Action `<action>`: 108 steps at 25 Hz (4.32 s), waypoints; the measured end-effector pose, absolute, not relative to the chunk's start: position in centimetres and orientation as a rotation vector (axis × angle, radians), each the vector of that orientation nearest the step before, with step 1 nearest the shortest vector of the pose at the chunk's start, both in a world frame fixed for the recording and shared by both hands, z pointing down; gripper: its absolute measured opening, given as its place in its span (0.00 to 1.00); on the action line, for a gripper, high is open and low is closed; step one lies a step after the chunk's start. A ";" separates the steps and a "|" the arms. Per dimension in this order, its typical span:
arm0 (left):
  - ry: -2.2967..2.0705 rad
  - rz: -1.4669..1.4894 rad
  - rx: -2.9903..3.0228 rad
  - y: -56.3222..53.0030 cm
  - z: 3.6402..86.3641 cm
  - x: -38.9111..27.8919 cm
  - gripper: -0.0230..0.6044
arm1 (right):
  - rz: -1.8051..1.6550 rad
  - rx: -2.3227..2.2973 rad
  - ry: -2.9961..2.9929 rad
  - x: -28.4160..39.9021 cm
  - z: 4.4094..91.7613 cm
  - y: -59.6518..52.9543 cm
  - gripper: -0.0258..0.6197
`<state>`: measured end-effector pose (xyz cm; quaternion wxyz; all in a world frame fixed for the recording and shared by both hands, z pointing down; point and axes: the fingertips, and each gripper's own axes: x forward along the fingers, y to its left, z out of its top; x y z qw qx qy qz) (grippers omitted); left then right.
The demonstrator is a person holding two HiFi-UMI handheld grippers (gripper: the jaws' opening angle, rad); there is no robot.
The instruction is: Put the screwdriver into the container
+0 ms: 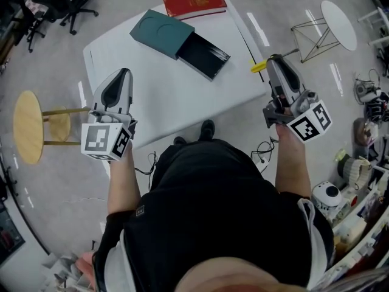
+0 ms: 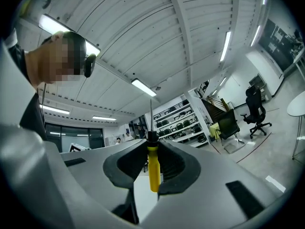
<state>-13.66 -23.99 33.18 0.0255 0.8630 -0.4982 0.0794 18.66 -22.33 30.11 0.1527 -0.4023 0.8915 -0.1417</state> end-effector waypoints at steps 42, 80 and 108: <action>-1.414 0.219 2.643 -30.6 39.0 -14.9 0.08 | -0.417 -1.269 3.120 9.6 43.2 -34.4 0.17; -1.519 0.217 2.489 -29.2 42.4 -19.9 0.08 | -0.205 -0.828 4.162 4.5 63.5 -37.1 0.17; -1.517 0.192 2.478 -28.4 42.8 -22.6 0.08 | -0.145 -0.820 4.311 3.6 65.7 -37.2 0.23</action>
